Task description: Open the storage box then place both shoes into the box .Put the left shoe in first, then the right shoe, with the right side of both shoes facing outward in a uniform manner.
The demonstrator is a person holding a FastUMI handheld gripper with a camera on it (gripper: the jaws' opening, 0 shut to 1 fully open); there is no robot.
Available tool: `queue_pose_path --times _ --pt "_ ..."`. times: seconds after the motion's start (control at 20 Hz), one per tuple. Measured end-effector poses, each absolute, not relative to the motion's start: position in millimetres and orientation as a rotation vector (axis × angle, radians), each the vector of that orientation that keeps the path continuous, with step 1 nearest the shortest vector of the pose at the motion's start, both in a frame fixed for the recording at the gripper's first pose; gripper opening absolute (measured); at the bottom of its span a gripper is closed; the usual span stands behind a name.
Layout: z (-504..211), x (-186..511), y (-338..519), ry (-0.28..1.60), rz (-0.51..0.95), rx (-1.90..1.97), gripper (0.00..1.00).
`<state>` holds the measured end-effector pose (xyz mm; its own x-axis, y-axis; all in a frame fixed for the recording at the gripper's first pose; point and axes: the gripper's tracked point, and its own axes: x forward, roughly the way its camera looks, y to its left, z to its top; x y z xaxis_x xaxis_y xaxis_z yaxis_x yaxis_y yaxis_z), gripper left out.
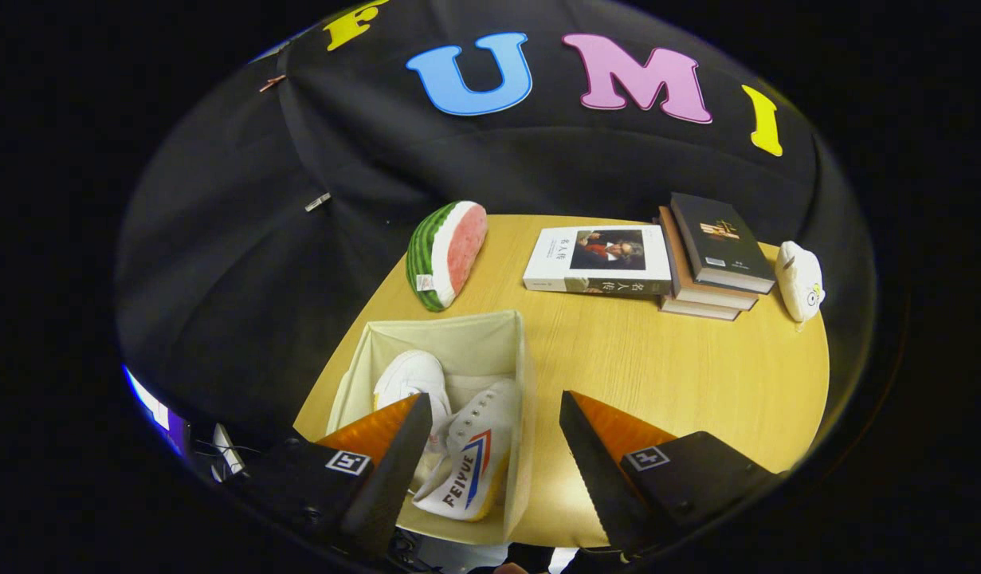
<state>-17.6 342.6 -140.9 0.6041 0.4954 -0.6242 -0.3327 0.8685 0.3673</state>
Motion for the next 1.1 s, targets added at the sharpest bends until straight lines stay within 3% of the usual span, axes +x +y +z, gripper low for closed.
queue_pose_path --times 1.1 --pt "-61.3 11.2 17.3 0.314 0.164 0.228 0.99"
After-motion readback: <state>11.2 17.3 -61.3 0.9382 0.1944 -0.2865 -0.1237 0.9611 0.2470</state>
